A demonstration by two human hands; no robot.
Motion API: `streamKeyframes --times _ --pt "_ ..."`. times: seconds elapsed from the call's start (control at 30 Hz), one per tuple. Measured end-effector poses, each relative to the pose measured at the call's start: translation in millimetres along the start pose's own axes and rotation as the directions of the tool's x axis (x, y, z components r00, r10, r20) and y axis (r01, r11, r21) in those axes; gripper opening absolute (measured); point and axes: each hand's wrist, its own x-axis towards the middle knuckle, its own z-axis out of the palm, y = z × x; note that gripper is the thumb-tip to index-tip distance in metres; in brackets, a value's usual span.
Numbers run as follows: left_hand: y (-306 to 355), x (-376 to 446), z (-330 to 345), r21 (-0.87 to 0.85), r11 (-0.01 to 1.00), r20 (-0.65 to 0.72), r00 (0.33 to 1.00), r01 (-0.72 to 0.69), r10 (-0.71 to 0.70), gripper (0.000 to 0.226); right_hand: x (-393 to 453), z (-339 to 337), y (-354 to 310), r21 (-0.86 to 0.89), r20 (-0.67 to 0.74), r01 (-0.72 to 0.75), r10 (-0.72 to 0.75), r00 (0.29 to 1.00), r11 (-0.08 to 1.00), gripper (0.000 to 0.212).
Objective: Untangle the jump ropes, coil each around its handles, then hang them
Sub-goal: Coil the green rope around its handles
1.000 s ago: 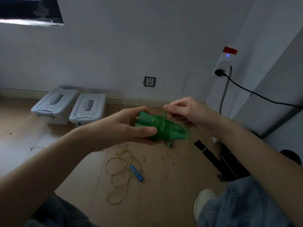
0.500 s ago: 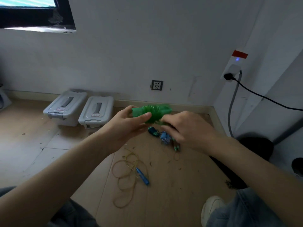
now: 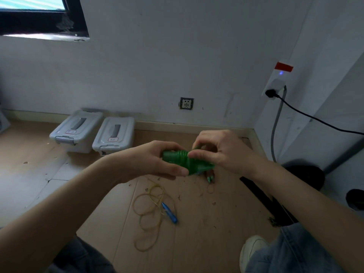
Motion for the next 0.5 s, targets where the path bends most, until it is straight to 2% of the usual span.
streamKeyframes --times 0.1,0.17,0.27,0.33,0.43,0.5 --pt "-1 1 3 0.088 0.996 -0.031 1.000 0.005 -0.002 0.049 -1 7 -2 0.041 0.032 0.013 -0.014 0.999 0.999 0.019" --pt "-2 1 3 0.061 0.998 -0.036 0.999 -0.010 0.012 0.046 -1 1 -1 0.138 0.041 -0.066 0.061 0.997 0.988 0.024" --pt "-2 1 -1 -0.021 0.998 -0.088 0.994 -0.062 0.060 0.044 -1 -17 7 0.415 0.146 -0.268 0.227 0.963 0.870 0.023" --pt "-3 2 -2 -0.082 0.993 -0.141 0.988 -0.079 0.067 0.045 -3 -22 11 0.523 0.186 -0.331 0.274 0.944 0.786 0.022" --pt "-4 8 3 -0.166 0.982 -0.205 0.977 -0.089 0.054 0.046 -2 -21 7 0.521 0.145 -0.366 0.342 0.928 0.771 0.023" --pt "-7 12 6 -0.138 0.986 -0.290 0.956 -0.096 0.052 0.044 -1 -20 6 0.465 0.095 -0.385 0.387 0.917 0.798 0.020"
